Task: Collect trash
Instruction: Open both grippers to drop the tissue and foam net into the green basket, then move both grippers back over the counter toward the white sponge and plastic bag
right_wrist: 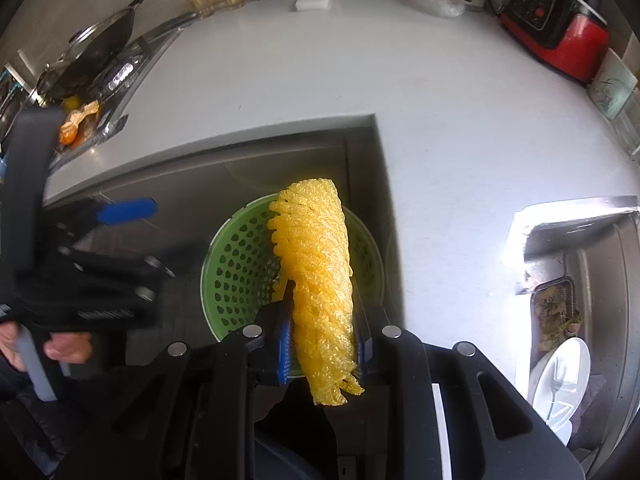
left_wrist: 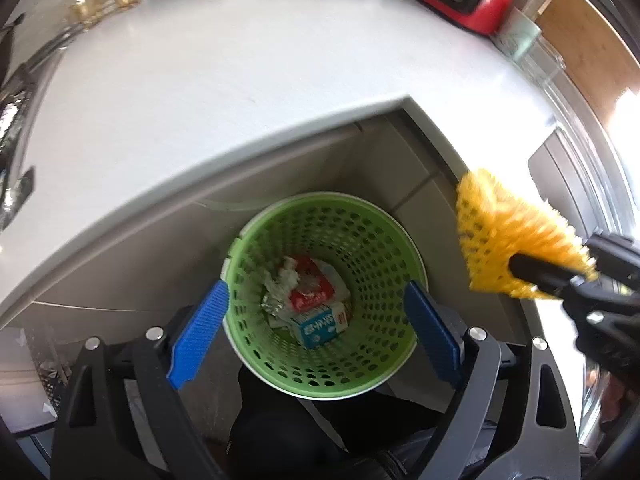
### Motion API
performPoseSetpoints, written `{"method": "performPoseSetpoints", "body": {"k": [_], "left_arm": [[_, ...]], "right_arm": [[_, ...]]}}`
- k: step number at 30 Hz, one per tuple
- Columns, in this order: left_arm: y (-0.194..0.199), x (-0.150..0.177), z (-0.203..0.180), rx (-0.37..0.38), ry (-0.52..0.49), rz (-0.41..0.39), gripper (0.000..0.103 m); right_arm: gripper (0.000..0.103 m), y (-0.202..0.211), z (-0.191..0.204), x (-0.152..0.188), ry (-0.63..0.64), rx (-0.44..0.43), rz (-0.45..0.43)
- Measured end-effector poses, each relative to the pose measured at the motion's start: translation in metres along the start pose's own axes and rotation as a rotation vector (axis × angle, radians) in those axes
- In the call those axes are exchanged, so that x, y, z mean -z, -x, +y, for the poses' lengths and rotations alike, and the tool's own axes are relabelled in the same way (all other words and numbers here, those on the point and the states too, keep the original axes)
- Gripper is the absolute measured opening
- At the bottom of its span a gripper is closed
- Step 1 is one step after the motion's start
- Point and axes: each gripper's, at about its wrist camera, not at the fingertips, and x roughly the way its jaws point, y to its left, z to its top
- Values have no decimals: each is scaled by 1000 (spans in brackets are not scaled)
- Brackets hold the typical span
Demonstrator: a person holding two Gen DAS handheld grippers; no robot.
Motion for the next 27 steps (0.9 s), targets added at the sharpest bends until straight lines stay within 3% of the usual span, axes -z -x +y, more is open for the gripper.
{"method": "performPoseSetpoints", "body": {"k": [4, 5, 6, 8, 9, 23, 27], "left_arm": [[7, -3, 10, -26, 15, -20, 85], [7, -4, 13, -32, 18, -21, 85], [8, -4, 15, -33, 20, -22, 85], [8, -5, 21, -41, 27, -21, 85], [9, -6, 23, -43, 29, -21, 85], [26, -42, 42, -58, 20, -83, 86], [34, -64, 47, -65, 0, -118, 92]], "right_arm": [[25, -17, 9, -2, 24, -14, 30], [30, -20, 13, -3, 33, -17, 36], [43, -23, 16, -5, 40, -17, 40], [60, -24, 21, -7, 44, -16, 34], [65, -23, 24, -10, 50, -15, 26], [99, 24, 2, -58, -41, 96, -153], [101, 38, -12, -80, -108, 126, -206]]}}
